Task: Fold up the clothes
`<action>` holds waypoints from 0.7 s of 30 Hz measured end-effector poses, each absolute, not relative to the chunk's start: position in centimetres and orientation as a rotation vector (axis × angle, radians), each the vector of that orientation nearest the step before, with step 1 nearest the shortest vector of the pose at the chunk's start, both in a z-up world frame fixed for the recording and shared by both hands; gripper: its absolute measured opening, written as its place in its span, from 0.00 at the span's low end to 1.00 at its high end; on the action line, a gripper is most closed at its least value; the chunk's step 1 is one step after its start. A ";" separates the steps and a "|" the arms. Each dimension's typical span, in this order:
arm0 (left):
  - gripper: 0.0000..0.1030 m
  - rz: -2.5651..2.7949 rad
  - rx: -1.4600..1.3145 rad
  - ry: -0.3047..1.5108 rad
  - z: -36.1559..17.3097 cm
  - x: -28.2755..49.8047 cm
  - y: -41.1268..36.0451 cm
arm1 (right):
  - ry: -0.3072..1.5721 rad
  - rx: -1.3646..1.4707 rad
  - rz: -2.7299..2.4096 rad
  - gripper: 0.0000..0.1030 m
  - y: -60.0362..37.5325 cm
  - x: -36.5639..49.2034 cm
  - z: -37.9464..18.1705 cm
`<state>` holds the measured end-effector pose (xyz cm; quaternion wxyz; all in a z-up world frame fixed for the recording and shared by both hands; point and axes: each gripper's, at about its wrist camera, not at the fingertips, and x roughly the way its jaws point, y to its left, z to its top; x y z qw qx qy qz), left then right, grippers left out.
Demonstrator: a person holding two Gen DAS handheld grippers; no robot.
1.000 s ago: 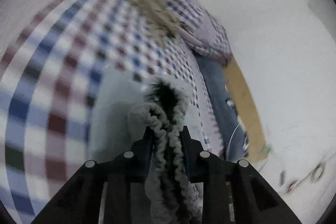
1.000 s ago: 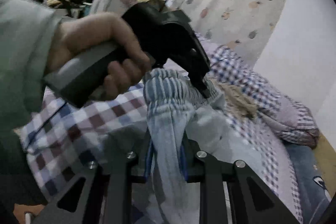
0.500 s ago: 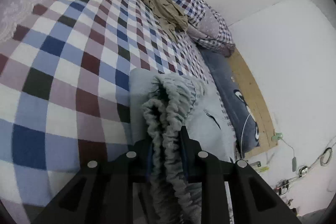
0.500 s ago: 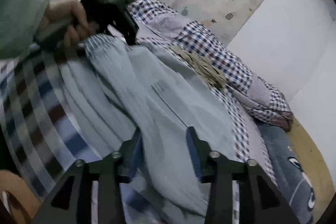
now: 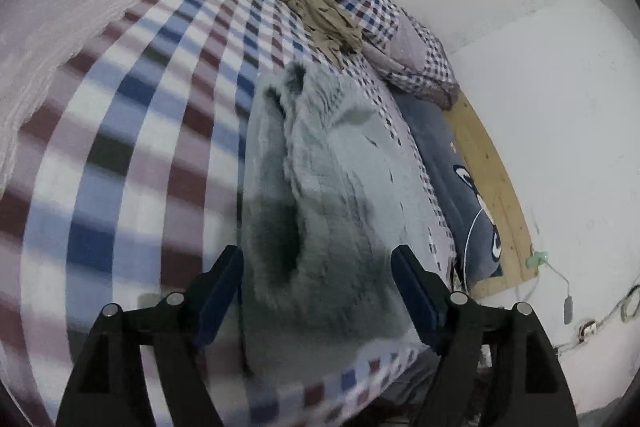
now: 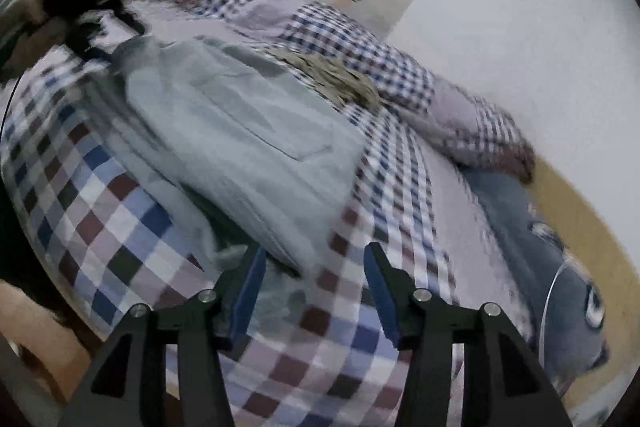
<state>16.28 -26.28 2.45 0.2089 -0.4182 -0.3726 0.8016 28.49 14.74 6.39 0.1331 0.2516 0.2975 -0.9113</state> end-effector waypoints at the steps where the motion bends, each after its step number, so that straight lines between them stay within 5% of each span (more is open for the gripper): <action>1: 0.77 2.243 -1.165 -1.036 2.6 16.7 -25.5 | 0.818 0.749 -2.654 0.53 15.6 28.5 6.5; 6: 0.77 2.302 -1.218 -1.018 2.5 16.4 -22.8 | 0.582 0.861 -2.634 0.53 17.4 28.3 6.5; 9: 0.52 2.352 -1.240 -1.107 1.4 15.5 -22.4 | 0.426 0.939 -2.618 0.52 17.9 26.2 5.9; 11: 0.39 2.363 -1.215 -1.157 1.1 15.7 -22.7 | 0.354 1.034 -2.593 0.36 18.1 24.7 4.8; 12: 0.34 2.364 -1.189 -1.174 1.4 16.0 -22.7 | 0.402 1.031 -2.582 0.12 18.1 25.1 4.9; 15: 0.24 2.375 -1.082 -1.215 2.7 17.0 -22.3 | 0.521 1.003 -2.562 0.01 18.5 26.9 5.6; 21: 0.24 2.333 -1.179 -1.318 0.2 18.2 -22.4 | 0.602 1.246 -2.528 0.00 21.1 27.5 3.0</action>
